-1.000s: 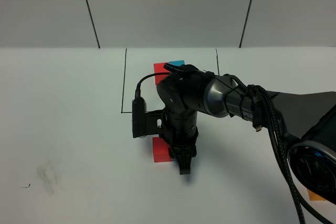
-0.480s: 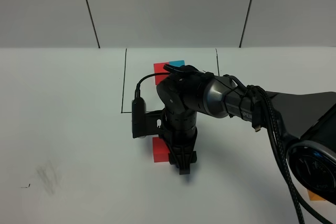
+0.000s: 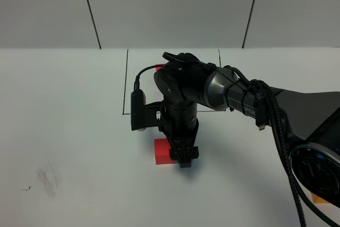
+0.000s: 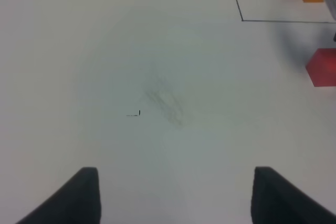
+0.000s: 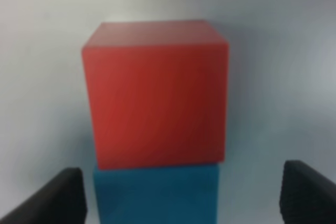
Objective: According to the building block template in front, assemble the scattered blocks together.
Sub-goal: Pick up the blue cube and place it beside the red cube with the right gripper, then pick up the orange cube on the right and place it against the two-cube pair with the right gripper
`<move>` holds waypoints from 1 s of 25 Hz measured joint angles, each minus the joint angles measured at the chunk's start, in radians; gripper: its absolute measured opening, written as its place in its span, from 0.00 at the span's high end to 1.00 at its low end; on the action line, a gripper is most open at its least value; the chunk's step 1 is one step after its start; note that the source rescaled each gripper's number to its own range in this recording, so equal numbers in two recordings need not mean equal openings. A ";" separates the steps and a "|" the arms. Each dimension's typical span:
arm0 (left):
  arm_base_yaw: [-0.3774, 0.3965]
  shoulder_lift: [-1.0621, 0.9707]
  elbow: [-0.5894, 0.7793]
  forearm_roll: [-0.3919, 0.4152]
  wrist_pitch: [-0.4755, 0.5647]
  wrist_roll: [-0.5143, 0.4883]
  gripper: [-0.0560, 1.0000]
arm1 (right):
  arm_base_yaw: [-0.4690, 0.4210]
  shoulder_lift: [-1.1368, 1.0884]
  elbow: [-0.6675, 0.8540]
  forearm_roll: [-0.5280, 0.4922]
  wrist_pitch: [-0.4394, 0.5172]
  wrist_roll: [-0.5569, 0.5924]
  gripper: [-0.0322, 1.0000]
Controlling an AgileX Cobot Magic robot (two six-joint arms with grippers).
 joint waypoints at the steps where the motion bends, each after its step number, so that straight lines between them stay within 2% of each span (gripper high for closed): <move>1: 0.000 0.000 0.000 0.000 0.000 0.000 0.03 | 0.000 -0.002 -0.005 -0.006 0.016 0.000 0.42; 5: 0.000 0.000 0.000 0.000 0.000 0.000 0.03 | 0.000 -0.046 -0.005 -0.025 0.090 0.028 0.42; 9: 0.000 0.000 0.000 0.000 0.000 0.000 0.03 | 0.000 -0.117 -0.007 -0.049 0.120 0.113 0.42; 15: 0.000 0.000 0.000 0.000 0.000 0.000 0.03 | -0.013 -0.188 -0.007 -0.075 0.125 0.390 0.42; 20: 0.000 0.000 0.000 0.000 0.000 0.000 0.03 | -0.099 -0.228 -0.004 -0.078 0.127 0.711 0.42; 22: 0.000 0.000 0.000 0.000 0.000 0.000 0.03 | -0.141 -0.256 0.017 -0.083 0.125 0.771 0.42; 25: 0.000 0.000 0.000 0.000 0.000 0.000 0.03 | -0.201 -0.329 0.097 -0.085 0.126 0.801 0.42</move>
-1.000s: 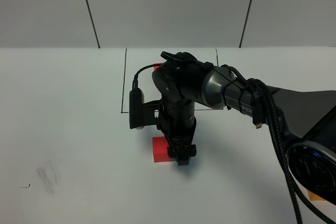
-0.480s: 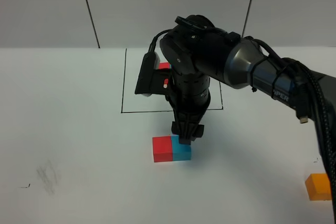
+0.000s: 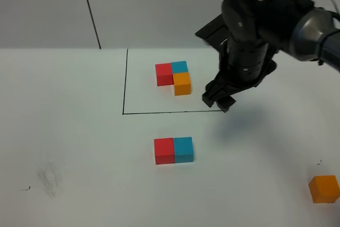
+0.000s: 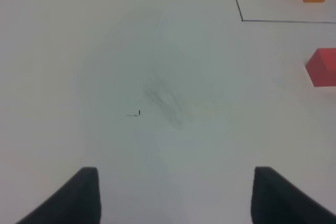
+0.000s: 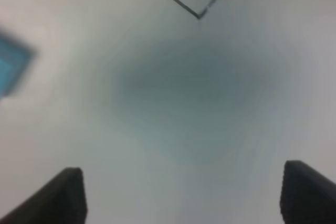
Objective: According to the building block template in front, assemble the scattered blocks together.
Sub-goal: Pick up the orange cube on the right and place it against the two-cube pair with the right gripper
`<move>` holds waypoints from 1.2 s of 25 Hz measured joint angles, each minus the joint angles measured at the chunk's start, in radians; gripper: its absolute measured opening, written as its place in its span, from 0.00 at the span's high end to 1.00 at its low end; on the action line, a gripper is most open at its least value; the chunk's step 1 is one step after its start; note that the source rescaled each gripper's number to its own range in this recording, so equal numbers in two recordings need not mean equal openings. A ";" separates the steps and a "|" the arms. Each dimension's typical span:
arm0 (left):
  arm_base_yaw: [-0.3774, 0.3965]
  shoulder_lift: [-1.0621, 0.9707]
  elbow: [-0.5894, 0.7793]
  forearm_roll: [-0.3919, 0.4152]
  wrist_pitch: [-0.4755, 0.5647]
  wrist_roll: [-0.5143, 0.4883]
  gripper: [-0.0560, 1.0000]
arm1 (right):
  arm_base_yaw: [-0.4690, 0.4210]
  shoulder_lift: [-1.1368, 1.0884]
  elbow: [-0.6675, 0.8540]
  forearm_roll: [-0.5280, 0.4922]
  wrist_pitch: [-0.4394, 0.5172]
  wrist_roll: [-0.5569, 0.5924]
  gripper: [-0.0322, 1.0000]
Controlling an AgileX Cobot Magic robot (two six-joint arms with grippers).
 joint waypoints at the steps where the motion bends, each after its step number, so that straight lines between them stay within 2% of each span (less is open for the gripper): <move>1: 0.000 0.000 0.000 0.000 0.000 0.000 0.03 | -0.015 -0.031 0.036 0.000 0.000 0.006 0.42; 7: 0.000 0.000 0.000 0.000 0.000 0.000 0.03 | -0.109 -0.231 0.231 0.020 0.002 0.042 0.42; 13: 0.000 0.000 0.000 0.000 0.000 0.000 0.03 | -0.212 -0.403 0.342 0.051 0.005 0.066 0.42; 20: 0.000 0.000 0.000 0.000 0.000 0.000 0.03 | -0.347 -0.514 0.494 -0.046 0.006 0.141 0.42; 25: 0.000 0.000 0.000 0.000 0.000 0.000 0.03 | -0.378 -0.515 0.582 -0.050 0.002 0.163 0.42; 30: 0.000 0.000 0.000 0.000 0.000 0.000 0.03 | -0.379 -0.501 0.637 -0.004 -0.060 0.167 0.42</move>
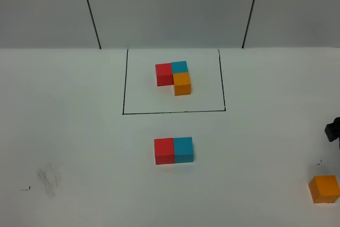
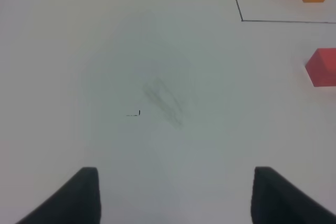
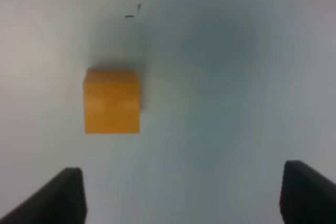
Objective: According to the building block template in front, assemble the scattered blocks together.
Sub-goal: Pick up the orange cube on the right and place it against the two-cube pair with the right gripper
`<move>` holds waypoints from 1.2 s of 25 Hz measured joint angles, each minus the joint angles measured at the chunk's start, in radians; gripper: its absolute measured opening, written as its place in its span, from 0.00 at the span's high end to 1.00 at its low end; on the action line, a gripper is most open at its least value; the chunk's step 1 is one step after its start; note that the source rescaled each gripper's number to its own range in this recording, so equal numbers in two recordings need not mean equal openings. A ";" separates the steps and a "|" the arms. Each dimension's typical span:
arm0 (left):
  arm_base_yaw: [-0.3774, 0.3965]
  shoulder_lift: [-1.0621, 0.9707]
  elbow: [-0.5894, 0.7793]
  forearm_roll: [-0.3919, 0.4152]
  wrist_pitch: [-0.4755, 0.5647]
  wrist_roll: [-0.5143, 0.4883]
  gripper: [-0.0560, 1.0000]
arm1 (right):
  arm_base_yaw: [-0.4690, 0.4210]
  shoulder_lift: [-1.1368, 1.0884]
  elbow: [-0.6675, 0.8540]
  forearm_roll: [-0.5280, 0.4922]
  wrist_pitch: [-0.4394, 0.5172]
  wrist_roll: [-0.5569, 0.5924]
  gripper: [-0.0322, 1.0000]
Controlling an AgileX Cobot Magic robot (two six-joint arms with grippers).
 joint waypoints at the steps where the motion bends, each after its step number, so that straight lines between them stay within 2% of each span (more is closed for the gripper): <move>1: 0.000 0.000 0.000 0.000 0.000 0.000 0.03 | 0.000 0.009 0.007 0.023 -0.014 0.000 0.42; 6: 0.000 0.000 0.000 0.000 0.000 0.000 0.03 | 0.000 0.072 0.019 0.103 -0.072 0.000 0.42; 17: 0.000 0.000 0.000 0.000 0.000 0.000 0.03 | -0.001 0.126 0.020 0.106 -0.100 0.052 0.42; 21: 0.000 0.000 0.000 0.000 0.000 0.000 0.03 | -0.016 0.126 0.088 0.108 -0.151 0.058 0.42; 26: 0.000 0.000 0.000 0.000 0.000 0.000 0.03 | -0.087 0.129 0.198 0.107 -0.220 0.057 0.42; 30: 0.000 0.000 0.000 0.000 0.000 0.000 0.03 | -0.095 0.129 0.230 0.112 -0.284 0.055 0.42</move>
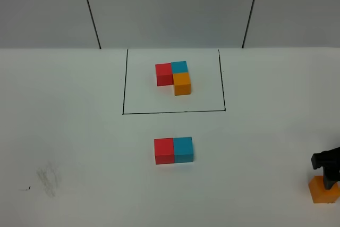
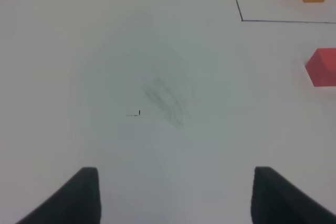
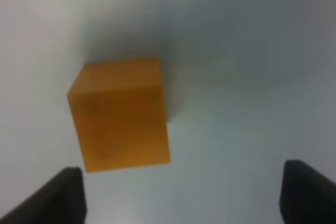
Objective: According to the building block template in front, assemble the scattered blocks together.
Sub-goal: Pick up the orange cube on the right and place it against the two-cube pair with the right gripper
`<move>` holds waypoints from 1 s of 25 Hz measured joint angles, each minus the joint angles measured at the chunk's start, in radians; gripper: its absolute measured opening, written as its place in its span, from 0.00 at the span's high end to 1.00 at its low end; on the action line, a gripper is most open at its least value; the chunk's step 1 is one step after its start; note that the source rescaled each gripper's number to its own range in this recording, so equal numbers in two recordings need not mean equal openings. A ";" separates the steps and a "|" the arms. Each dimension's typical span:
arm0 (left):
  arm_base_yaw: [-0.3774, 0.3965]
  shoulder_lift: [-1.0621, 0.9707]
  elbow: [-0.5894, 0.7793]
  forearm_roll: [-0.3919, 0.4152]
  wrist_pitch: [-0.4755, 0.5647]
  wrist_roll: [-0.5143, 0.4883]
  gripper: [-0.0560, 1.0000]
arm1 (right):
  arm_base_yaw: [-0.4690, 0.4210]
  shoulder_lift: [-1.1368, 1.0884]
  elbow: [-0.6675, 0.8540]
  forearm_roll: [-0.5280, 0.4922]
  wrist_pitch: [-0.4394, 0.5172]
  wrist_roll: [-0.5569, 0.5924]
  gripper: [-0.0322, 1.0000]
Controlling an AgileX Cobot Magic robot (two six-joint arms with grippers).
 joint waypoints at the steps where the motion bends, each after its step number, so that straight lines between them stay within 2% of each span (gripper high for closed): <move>1: 0.000 0.000 0.000 0.000 0.000 0.000 0.03 | 0.005 0.000 0.004 0.006 -0.021 0.000 0.42; 7: 0.000 0.000 0.000 0.000 0.000 0.000 0.03 | 0.037 0.000 0.009 0.022 -0.084 -0.001 0.42; 25: 0.000 0.000 0.000 0.000 0.000 0.000 0.03 | 0.037 0.000 0.050 0.070 -0.125 -0.003 0.42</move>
